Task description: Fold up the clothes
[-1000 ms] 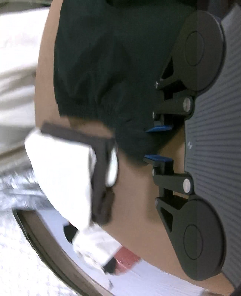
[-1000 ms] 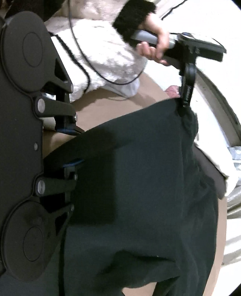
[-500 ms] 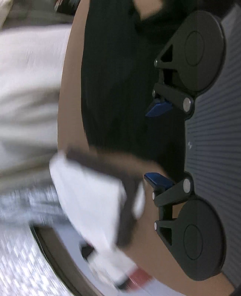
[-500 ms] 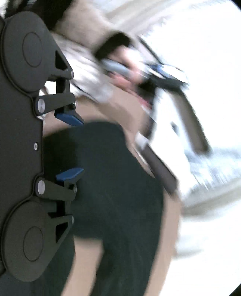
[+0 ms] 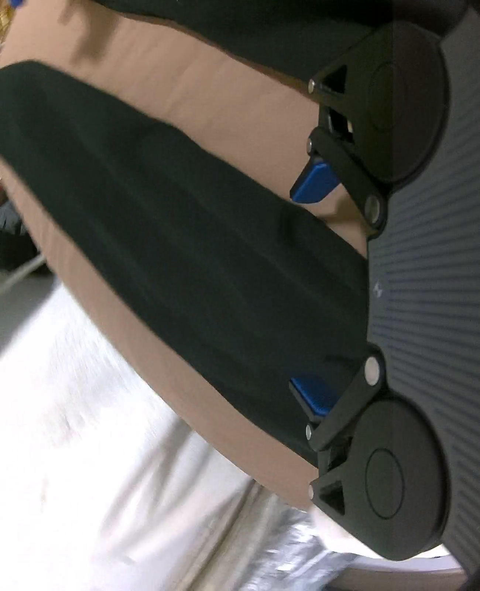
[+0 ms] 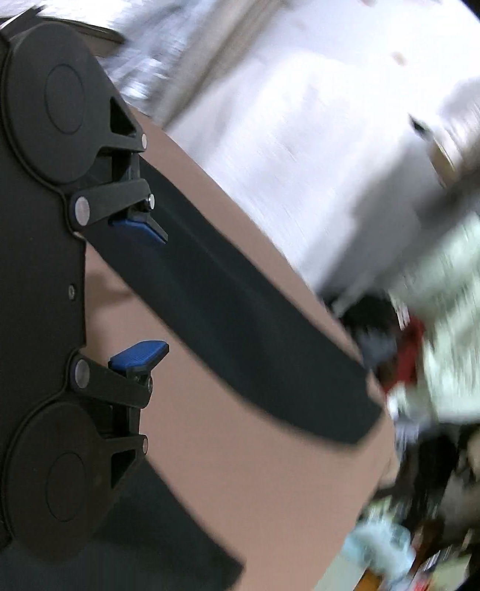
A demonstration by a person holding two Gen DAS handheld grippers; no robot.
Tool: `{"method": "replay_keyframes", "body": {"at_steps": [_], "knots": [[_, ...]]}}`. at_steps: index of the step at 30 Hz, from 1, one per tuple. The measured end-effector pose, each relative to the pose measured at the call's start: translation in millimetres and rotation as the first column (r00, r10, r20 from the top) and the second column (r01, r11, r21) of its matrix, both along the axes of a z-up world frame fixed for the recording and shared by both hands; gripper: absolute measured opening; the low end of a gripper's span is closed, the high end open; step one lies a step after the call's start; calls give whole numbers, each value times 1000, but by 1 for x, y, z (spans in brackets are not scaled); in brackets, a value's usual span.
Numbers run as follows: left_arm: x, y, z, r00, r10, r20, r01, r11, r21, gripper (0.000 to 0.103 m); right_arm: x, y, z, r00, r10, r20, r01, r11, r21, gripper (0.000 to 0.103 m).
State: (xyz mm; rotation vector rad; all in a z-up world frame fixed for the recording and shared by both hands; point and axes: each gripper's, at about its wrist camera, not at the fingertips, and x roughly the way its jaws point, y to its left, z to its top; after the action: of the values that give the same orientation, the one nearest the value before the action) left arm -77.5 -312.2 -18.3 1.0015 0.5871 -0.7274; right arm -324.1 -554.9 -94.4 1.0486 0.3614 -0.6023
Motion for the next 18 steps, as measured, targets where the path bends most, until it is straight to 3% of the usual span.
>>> {"method": "replay_keyframes", "body": {"at_steps": [3,6,8,9,10,11,12,14,15,18], "knots": [[0,-44,-17,998,-35,-57,34,999,-8,100,-22,-9,-19,979,-155,129,144,985,93,71],[-2,-84,-34,995,-98,-26,98,995,0,100,-8,-22,-34,978,-135,161,118,987,112,71],[0,-98,-39,991,-132,-5,132,991,-10,88,5,-28,-46,980,-130,150,114,987,109,71],[3,-101,-37,990,-138,-17,137,990,-30,47,12,-34,-53,980,-143,140,126,985,120,72],[6,-104,-35,989,-144,-28,142,989,-50,12,17,-39,-59,980,-152,130,135,982,135,73],[16,-100,-23,991,-92,-98,79,988,-132,13,23,-44,-65,980,-158,119,139,978,154,73],[27,-90,-9,987,-38,-155,0,971,-237,13,29,-48,-70,982,-160,100,141,975,175,73],[42,-64,14,962,17,-273,-129,908,-398,13,32,-43,-68,981,-158,112,133,969,207,73],[48,-51,24,942,27,-334,-185,872,-453,13,32,-39,-65,979,-158,129,127,967,221,74],[54,-30,30,902,5,-432,-241,836,-494,13,41,-32,-65,960,-136,245,71,964,258,80]]}}
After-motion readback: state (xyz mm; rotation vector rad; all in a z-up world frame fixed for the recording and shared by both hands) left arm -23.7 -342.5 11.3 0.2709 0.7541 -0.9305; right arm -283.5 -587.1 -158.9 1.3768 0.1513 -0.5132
